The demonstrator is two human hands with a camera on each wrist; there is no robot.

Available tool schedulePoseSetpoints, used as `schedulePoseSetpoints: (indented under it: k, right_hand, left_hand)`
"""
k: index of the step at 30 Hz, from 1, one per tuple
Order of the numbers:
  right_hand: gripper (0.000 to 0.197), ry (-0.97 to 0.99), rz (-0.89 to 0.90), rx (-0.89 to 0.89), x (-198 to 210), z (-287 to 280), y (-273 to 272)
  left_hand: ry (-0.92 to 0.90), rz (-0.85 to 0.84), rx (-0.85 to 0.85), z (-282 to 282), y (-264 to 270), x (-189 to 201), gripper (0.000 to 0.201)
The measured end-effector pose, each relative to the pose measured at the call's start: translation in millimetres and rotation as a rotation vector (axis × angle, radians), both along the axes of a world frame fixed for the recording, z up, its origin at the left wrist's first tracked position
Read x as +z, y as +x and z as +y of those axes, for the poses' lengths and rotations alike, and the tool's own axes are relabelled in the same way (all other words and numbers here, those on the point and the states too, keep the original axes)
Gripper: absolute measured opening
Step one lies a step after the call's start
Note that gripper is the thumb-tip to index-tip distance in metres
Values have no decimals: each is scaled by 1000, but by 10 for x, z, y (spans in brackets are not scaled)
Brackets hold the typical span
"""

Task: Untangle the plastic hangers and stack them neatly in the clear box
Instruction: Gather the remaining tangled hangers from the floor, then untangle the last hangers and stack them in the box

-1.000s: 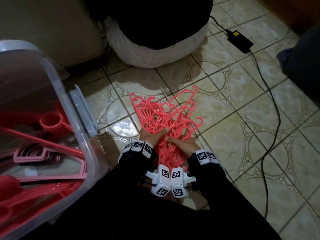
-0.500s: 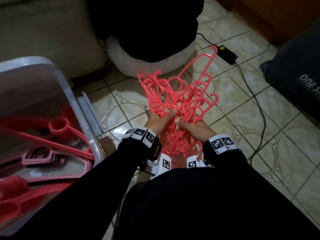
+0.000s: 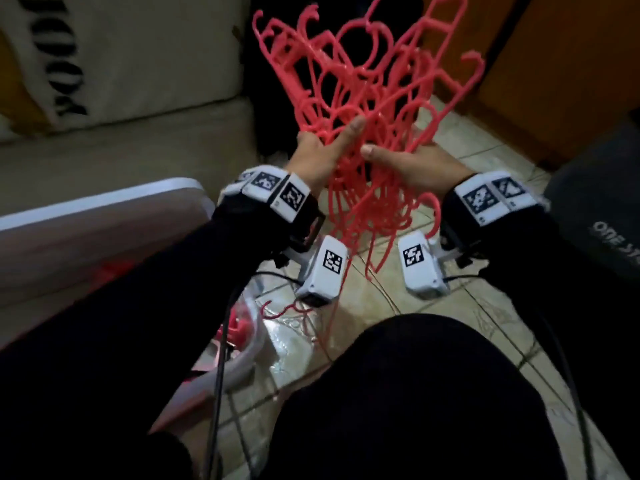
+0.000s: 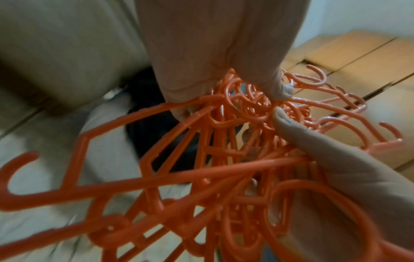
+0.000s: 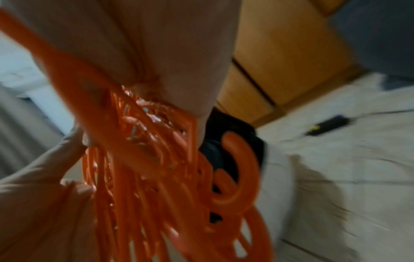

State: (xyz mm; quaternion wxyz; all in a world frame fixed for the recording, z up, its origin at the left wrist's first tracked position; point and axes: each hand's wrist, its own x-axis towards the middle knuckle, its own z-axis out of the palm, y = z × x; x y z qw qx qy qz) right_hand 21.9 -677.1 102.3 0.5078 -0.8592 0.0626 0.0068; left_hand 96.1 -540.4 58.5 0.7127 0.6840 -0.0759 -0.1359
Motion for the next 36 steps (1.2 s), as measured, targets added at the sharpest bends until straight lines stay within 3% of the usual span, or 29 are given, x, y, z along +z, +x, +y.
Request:
schedulePoseSetpoints:
  k: [4,8,13,18,20,22,26,36]
  right_hand:
    - [37,3,-145,206,531,423,236]
    - [36,84,-225,359,841,941,373]
    - [32,158,-249,426,945,1621,392]
    - [16,258,-204,502,827,2249,257]
    - [10,304,-163,567,761,2461,198]
    - [10,304,-118,634,694,2673,163]
    - [10,280,-115,700,554,3057,149]
    - [31,294,-63,745,337,3913,253]
  left_hand:
    - [28,-99,138,483,53,573,77]
    - [66,-188,219,1066,-40,977,54]
    - [160,-212,302,1792,-255,1221,68]
    - [206,-195,411,2453,-505,1189,65]
    - [195,-172,429,2673,-606,1134,75]
    - [164,-145,444,2872,-687,1060,79]
    - [125,-115,425,3224,-801,872,53]
    - [-27,-39,557,3950,-875,583,61]
